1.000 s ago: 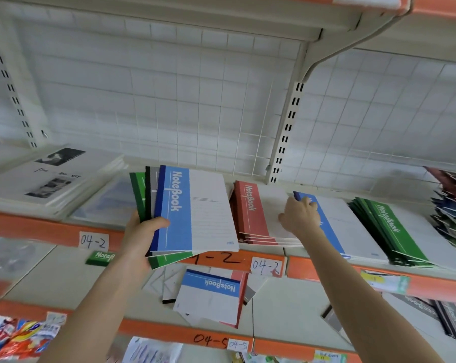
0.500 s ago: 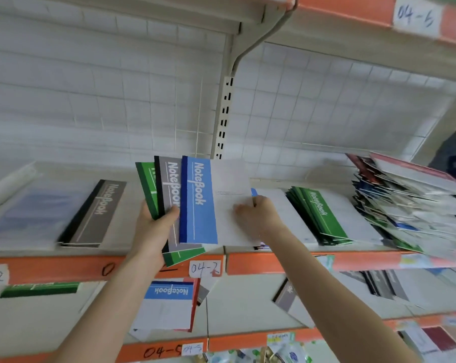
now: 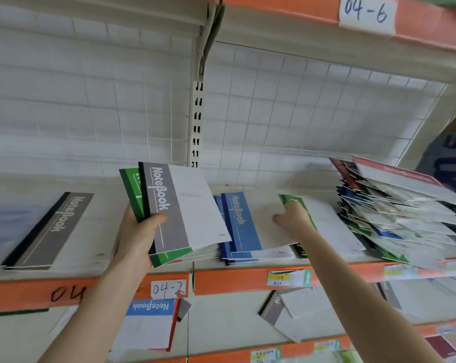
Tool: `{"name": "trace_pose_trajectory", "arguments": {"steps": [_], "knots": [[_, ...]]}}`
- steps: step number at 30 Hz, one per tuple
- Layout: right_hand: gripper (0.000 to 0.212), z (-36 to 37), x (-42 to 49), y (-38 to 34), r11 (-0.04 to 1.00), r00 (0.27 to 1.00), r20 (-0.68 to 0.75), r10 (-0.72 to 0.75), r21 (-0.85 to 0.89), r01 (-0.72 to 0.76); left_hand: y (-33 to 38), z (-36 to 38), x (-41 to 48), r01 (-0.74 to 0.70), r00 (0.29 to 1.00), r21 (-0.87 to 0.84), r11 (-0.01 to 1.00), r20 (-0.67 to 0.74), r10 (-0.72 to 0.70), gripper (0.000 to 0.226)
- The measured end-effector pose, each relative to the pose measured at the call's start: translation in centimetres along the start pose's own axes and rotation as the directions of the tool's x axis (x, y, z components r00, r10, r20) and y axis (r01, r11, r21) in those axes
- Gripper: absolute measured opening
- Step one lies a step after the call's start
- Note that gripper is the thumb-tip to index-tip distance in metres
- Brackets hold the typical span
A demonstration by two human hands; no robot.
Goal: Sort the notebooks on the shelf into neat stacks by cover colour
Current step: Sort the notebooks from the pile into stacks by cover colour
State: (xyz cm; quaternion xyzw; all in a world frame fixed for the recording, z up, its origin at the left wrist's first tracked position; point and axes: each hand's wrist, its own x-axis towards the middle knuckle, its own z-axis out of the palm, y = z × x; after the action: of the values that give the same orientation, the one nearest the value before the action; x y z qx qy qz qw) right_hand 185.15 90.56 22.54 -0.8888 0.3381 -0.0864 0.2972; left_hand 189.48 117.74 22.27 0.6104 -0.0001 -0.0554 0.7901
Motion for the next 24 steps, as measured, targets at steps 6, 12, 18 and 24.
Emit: {"name": "trace_pose_trajectory", "arguments": {"steps": [6,12,18,24], "knots": [[0.034,1.3,-0.6,-0.2,0.946,0.988,0.136,-0.079,-0.302,0.117,-0.7,0.7,0.3,-0.025,0.999,0.042,0.999,0.028,0.024,0.04],[0.032,0.5,-0.8,-0.6,0.94,0.973,0.022,-0.23,-0.255,0.228,-0.1,2.8,0.5,-0.026,0.999,0.024,0.999,0.049,0.025,0.035],[0.032,0.3,-2.3,-4.1,0.725,0.88,0.452,-0.145,0.654,-0.216,-0.7,4.1,0.3,-0.045,0.996,0.05,0.998,0.074,0.041,0.04],[0.003,3.6,-3.2,-6.7,0.748,0.94,0.273,-0.207,0.663,-0.028,-0.7,2.7,1.0,0.062,0.98,0.234,0.97,0.171,-0.104,0.056]]}}
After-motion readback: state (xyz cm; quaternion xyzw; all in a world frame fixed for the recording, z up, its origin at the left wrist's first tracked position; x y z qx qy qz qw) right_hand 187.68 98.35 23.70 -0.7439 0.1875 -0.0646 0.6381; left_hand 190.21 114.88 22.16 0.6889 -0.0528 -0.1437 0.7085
